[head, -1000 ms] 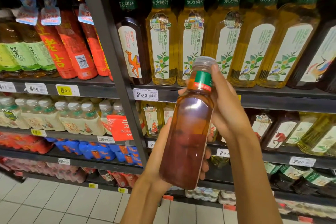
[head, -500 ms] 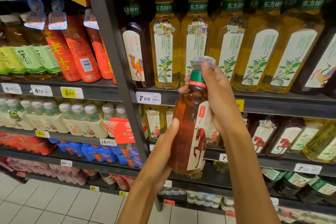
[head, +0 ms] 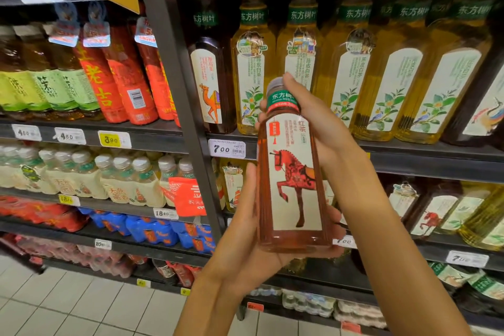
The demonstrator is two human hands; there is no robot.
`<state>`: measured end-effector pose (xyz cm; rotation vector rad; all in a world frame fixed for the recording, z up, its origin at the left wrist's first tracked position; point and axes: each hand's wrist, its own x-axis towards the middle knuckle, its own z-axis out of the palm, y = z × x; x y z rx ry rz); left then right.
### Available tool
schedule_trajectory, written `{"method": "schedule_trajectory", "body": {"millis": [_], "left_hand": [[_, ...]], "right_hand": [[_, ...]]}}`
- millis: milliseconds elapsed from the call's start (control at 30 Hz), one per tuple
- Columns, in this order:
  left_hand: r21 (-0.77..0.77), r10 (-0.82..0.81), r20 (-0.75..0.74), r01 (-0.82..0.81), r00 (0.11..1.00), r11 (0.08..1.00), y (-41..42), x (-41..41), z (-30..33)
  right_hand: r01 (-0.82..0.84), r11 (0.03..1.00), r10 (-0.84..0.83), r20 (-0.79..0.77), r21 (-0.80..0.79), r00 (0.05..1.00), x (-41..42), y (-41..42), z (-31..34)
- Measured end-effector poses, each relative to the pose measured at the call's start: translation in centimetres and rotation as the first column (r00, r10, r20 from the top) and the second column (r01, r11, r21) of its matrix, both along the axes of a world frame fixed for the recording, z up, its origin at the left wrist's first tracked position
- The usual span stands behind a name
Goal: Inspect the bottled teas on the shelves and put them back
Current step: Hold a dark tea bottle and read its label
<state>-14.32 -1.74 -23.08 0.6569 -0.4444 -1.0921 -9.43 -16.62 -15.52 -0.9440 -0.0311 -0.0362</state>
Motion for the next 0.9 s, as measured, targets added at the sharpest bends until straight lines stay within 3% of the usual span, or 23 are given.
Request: {"method": "schedule_trajectory", "body": {"millis": [133,267,367,500,600,767,900], "left_hand": [[0.218,0.199,0.258,-0.258,0.945,0.941,0.5,1.1,0.1],[0.283,0.381,0.323,-0.473,0.866,0.835,-0.6,2.7,-0.4],[0.222,0.425,0.457,-0.564,0.781,0.796,-1.4,3.0,-0.9],[0.097,0.543,0.517,-0.676,0.662,0.731,-1.8,3.0,-0.7],[0.041,0.556,0.558,-0.690,0.616,0.723,-1.8,3.1,-1.2],[0.062,0.616,0.606,-0.802,0.502,0.593,-1.5,3.7,-1.4],[-0.071,0.586,0.747,-0.837,0.316,0.542,-1.6,3.6,-0.8]], "right_hand": [[0.080,0.985,-0.078,0.016,-0.150,0.997,0.0,-0.5,0.0],[0.142,0.957,-0.082,0.234,-0.254,0.969,-0.7,-0.2,1.0],[0.196,0.933,-0.054,0.419,-0.303,0.907,-1.7,0.6,1.8],[0.330,0.883,-0.099,0.556,-0.332,0.825,-2.7,1.5,2.2],[0.350,0.858,-0.077,0.581,-0.375,0.810,-3.2,1.6,2.2],[0.239,0.837,0.074,0.534,-0.493,0.842,-4.2,0.6,1.3],[0.117,0.944,0.067,0.527,-0.309,0.847,-4.3,0.1,0.4]]}}
